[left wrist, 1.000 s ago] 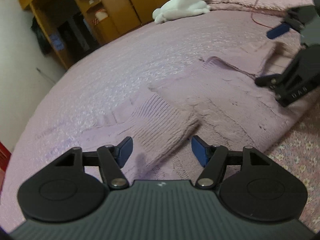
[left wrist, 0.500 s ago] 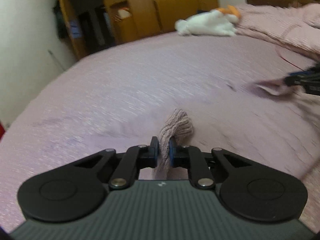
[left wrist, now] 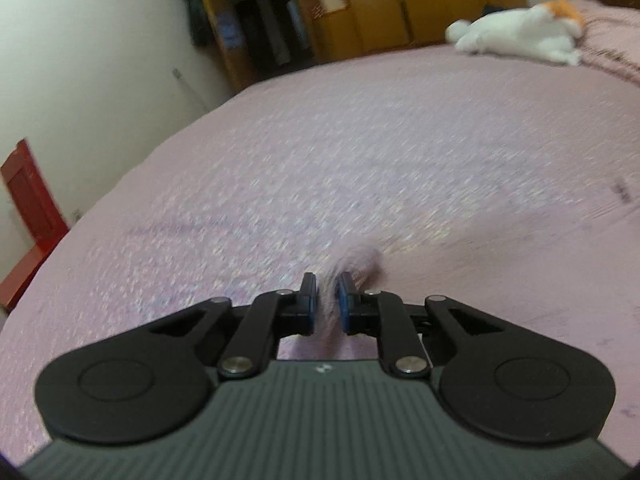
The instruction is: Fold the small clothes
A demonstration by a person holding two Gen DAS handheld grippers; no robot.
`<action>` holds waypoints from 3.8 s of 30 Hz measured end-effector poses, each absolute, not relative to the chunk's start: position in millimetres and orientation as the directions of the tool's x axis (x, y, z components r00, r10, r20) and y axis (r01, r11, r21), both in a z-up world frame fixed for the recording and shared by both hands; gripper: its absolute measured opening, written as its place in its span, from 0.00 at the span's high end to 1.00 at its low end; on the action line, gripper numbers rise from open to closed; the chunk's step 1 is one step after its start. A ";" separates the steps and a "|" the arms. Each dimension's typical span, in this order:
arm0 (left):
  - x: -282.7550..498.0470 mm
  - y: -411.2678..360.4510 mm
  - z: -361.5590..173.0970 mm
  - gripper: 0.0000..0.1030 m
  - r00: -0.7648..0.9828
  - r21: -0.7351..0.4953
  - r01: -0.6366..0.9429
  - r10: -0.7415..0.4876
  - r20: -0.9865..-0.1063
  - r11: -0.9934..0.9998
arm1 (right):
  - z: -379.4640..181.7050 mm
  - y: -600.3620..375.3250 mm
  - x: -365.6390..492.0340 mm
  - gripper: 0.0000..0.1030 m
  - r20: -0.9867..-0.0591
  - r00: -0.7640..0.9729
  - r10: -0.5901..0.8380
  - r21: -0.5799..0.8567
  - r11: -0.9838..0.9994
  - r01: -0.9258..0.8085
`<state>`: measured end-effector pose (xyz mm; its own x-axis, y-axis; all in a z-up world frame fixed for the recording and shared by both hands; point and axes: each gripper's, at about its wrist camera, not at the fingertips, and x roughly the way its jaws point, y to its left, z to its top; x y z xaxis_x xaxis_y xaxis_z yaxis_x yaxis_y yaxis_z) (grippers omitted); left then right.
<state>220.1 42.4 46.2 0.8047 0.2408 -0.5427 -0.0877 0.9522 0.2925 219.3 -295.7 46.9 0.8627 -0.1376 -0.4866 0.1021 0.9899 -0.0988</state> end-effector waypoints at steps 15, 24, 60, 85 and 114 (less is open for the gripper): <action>216.8 65.0 42.3 0.65 0.766 0.163 -0.117 0.194 -0.613 0.980 | 50.4 -335.4 219.7 0.19 -0.536 0.839 0.094 0.266 0.962 0.062; 228.8 77.2 36.2 0.53 0.748 0.161 -0.177 0.239 -0.619 0.971 | 21.2 -311.1 241.9 0.10 -0.656 0.753 0.049 0.169 0.982 0.083; 83.8 58.5 67.1 0.53 0.600 -0.020 -0.082 0.033 -0.799 0.996 | 63.5 -382.7 122.8 0.02 -0.690 0.689 0.224 0.495 0.840 0.222; 71.8 57.6 48.6 0.53 0.541 0.001 -0.056 0.032 -0.840 0.998 | 9.7 -397.2 135.2 0.00 -0.486 0.708 0.513 0.815 0.559 0.153; 65.4 91.1 74.5 0.53 0.583 0.045 -0.080 0.083 -0.808 0.996 | 84.2 -325.3 157.6 0.70 -0.475 0.779 0.410 0.653 0.757 0.000</action>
<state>65.4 91.1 74.5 0.5833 0.0830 -0.8080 -0.0799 0.9958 0.0447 157.6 -325.3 84.2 0.7788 0.4099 -0.4748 -0.0001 0.7570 0.6534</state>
